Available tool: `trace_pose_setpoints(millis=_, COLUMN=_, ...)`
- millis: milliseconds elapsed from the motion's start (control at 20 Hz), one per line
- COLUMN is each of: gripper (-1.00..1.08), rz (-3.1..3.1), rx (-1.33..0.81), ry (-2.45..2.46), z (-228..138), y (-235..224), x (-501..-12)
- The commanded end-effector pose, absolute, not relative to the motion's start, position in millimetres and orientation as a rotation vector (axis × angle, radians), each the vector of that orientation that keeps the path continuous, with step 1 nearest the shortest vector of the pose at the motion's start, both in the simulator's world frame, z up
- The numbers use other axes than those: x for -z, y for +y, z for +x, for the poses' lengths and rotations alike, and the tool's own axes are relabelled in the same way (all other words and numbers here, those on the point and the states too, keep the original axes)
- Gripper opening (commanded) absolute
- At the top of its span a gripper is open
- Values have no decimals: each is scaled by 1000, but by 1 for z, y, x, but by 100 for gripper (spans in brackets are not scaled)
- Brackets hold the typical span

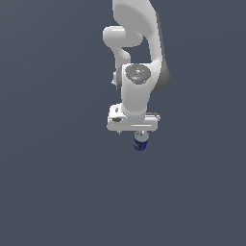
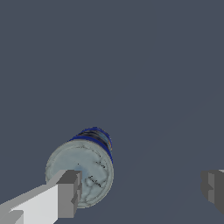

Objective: Pick up the object and move it to a goal position.

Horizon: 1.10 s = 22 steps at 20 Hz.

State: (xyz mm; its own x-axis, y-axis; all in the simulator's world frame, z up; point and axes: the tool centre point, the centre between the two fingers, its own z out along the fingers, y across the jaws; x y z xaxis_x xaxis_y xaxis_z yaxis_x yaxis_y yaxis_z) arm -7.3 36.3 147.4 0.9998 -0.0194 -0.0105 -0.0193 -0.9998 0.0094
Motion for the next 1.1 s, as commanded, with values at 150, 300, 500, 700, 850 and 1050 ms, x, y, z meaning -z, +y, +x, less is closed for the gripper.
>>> trace_pose_setpoints(millis=150, gripper=100, rz=3135, rx=7, ry=-110, z=-16, y=66, x=-135)
trace_pose_setpoints(millis=300, gripper=100, rz=3136, rx=4, ry=-142, z=-20, y=78, x=-130)
trace_pose_setpoints(millis=500, gripper=100, rz=3136, rx=1, ry=-169, z=-24, y=87, x=-126)
trace_pose_setpoints(millis=700, gripper=100, rz=3137, rx=0, ry=-177, z=-25, y=90, x=-124)
trace_pose_setpoints(millis=850, gripper=100, rz=3137, rx=1, ry=-172, z=-25, y=90, x=-123)
trace_pose_setpoints(millis=1050, gripper=100, rz=3137, rx=1, ry=-173, z=-25, y=90, x=-111)
